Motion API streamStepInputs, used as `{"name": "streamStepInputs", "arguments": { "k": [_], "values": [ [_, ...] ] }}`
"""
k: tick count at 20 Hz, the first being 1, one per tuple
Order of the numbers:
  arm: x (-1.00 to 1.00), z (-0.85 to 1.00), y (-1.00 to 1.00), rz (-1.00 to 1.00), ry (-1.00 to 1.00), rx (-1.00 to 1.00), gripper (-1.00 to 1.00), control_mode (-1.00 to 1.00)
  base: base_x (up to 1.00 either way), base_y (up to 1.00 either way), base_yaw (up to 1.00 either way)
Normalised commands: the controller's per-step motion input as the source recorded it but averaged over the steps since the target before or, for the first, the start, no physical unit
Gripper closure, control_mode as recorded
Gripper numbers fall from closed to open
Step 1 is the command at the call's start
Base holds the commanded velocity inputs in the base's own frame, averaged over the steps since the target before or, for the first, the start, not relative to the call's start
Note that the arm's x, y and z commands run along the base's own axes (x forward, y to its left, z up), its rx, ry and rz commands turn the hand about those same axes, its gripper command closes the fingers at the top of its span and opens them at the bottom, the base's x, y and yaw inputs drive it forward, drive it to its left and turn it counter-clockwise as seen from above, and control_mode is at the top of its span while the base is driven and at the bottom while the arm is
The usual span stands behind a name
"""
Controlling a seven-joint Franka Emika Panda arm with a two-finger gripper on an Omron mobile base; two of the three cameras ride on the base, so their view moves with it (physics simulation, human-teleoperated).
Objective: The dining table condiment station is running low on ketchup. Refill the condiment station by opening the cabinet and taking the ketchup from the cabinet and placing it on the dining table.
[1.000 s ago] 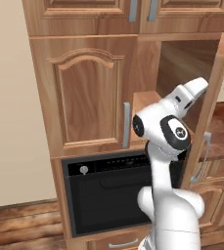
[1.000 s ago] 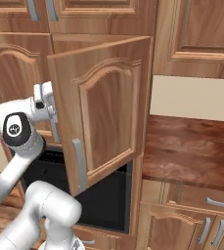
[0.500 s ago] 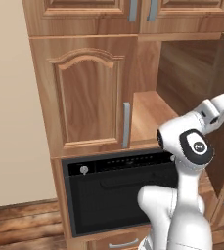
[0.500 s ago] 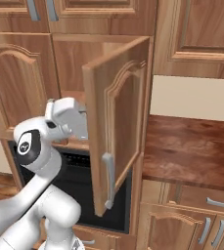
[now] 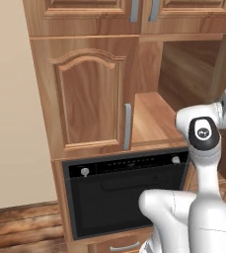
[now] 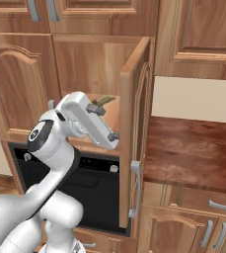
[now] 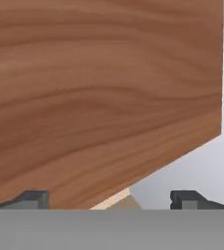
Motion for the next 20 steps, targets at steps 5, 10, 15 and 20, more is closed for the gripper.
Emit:
{"name": "streamStepInputs", "arguments": {
  "k": [5,10,15,20],
  "values": [
    [-0.27,0.14,0.09,-0.21,0.0,0.0,-1.0,-1.0,0.0,0.0,0.0],
    [-0.11,0.0,0.83,-0.01,-0.01,0.0,-1.0,-1.0,0.0,0.0,0.0],
    [-0.14,0.0,1.0,0.0,-0.1,0.01,-1.0,-1.0,0.0,0.0,0.0],
    [-0.49,0.09,0.39,0.04,-0.25,0.14,-1.0,-1.0,0.0,0.0,0.0]
  ]
}}
